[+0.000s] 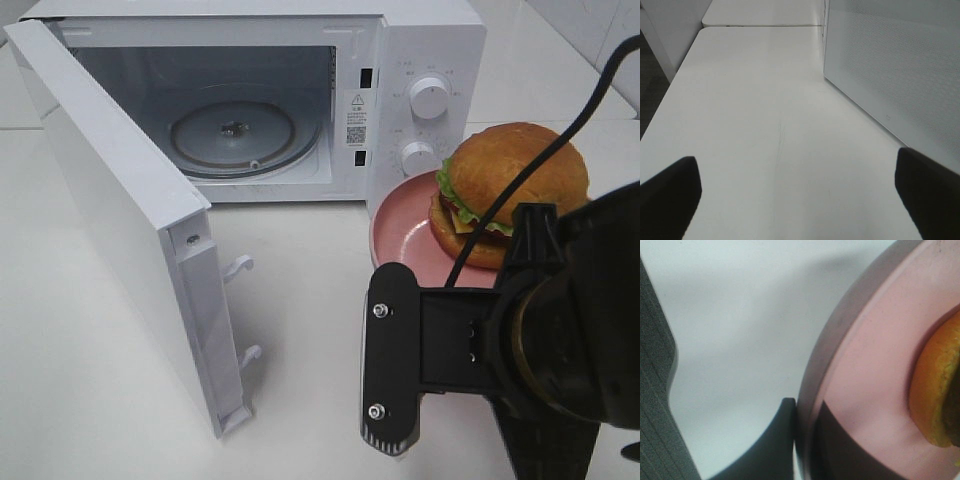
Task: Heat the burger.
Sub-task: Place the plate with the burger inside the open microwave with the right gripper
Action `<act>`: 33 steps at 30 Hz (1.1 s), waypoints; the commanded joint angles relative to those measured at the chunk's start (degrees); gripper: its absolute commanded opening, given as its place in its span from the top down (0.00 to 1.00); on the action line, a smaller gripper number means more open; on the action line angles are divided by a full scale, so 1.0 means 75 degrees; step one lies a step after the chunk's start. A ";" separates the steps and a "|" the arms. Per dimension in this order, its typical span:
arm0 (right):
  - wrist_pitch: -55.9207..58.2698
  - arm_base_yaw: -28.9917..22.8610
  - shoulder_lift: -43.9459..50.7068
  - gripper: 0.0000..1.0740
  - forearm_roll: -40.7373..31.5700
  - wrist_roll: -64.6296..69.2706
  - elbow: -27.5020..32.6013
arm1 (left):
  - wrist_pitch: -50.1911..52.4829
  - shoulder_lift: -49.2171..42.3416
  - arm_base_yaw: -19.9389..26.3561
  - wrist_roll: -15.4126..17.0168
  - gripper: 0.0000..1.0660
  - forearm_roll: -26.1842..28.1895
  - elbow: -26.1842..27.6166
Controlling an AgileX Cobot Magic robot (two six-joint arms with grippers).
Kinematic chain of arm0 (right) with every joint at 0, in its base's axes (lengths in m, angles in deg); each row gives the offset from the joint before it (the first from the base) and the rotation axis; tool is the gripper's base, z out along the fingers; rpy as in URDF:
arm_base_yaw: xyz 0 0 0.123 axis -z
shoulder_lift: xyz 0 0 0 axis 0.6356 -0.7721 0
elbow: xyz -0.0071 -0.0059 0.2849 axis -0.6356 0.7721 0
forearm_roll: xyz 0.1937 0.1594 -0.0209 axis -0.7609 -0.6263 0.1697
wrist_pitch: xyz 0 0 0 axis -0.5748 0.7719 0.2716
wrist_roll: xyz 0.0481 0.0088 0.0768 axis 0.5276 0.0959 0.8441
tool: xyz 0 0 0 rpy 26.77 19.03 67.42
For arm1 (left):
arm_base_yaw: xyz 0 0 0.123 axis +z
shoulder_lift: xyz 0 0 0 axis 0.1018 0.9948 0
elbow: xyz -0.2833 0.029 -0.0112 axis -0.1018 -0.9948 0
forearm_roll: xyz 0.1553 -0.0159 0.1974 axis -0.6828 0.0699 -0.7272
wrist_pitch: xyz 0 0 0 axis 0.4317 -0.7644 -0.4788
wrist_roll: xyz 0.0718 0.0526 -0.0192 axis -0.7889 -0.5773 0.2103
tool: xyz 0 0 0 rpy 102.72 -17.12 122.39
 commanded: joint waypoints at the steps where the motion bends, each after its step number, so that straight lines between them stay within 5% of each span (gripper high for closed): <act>1: -0.0099 -0.0023 0.0053 0.99 0.0481 -0.0527 0.0023 | 0.0069 -0.0160 -0.0031 0.0023 0.08 0.0023 -0.0023; 14: -0.0764 0.0031 0.0053 1.00 0.0779 -0.1833 0.0023 | 0.0069 -0.0160 -0.0031 0.0023 0.08 0.0023 -0.0023; 33: -0.3621 0.2162 0.0053 1.00 0.0313 -0.5294 0.0023 | 0.0069 -0.0160 -0.0031 0.0023 0.08 0.0023 -0.0023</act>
